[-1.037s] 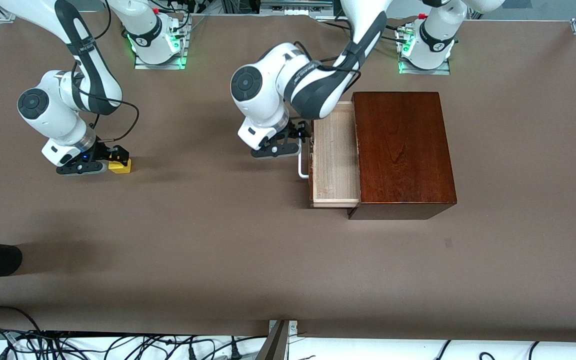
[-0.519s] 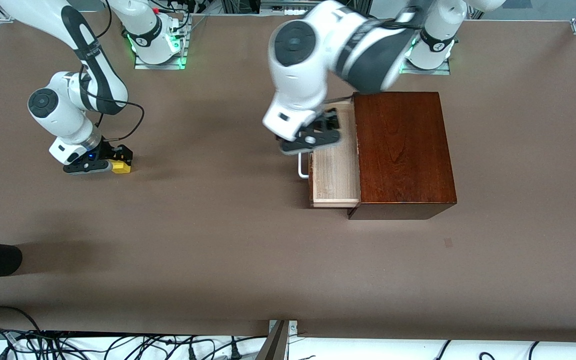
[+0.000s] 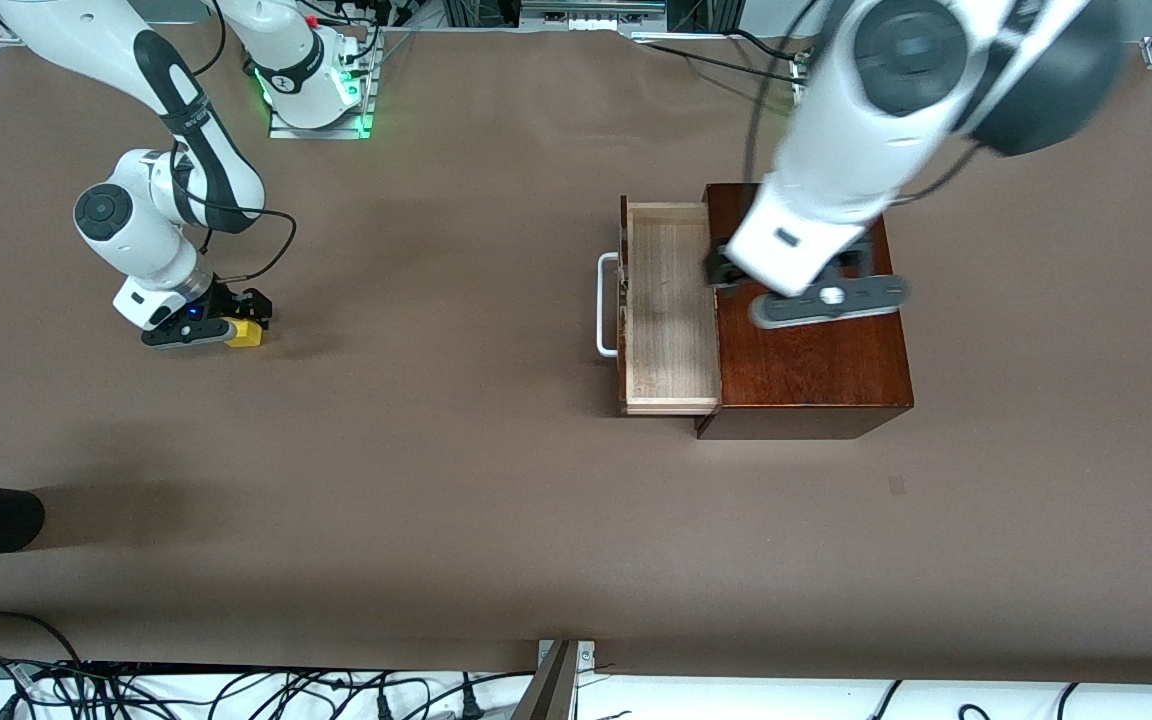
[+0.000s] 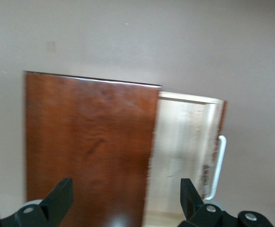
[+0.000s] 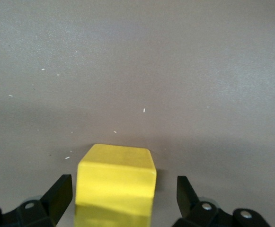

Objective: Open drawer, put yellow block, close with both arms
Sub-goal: 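Release the handle and raise the left gripper back toward its rest pose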

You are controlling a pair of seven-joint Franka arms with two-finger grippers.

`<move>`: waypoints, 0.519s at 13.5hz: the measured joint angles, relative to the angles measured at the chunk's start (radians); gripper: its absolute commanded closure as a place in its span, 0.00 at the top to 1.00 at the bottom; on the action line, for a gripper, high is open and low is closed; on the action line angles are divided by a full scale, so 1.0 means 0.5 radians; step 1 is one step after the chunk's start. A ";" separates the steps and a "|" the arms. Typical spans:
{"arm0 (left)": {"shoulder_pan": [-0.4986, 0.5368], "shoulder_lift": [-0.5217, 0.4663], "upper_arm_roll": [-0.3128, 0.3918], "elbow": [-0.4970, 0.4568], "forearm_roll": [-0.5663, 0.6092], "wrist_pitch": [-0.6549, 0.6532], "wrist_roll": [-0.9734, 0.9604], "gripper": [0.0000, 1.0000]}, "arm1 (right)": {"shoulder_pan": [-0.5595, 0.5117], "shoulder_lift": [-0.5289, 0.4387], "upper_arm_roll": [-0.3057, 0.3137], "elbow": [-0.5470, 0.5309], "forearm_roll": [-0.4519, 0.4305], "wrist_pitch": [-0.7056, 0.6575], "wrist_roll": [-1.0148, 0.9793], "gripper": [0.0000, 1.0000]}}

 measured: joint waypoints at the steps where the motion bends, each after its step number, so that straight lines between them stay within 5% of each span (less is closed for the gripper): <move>1: 0.078 -0.064 0.001 -0.051 0.000 -0.021 0.116 1.00 | -0.007 0.000 -0.003 0.000 0.000 0.001 -0.019 0.13; 7: 0.488 -0.371 0.005 -0.496 0.000 0.072 0.716 1.00 | -0.020 -0.002 -0.005 0.001 0.000 0.003 -0.031 0.11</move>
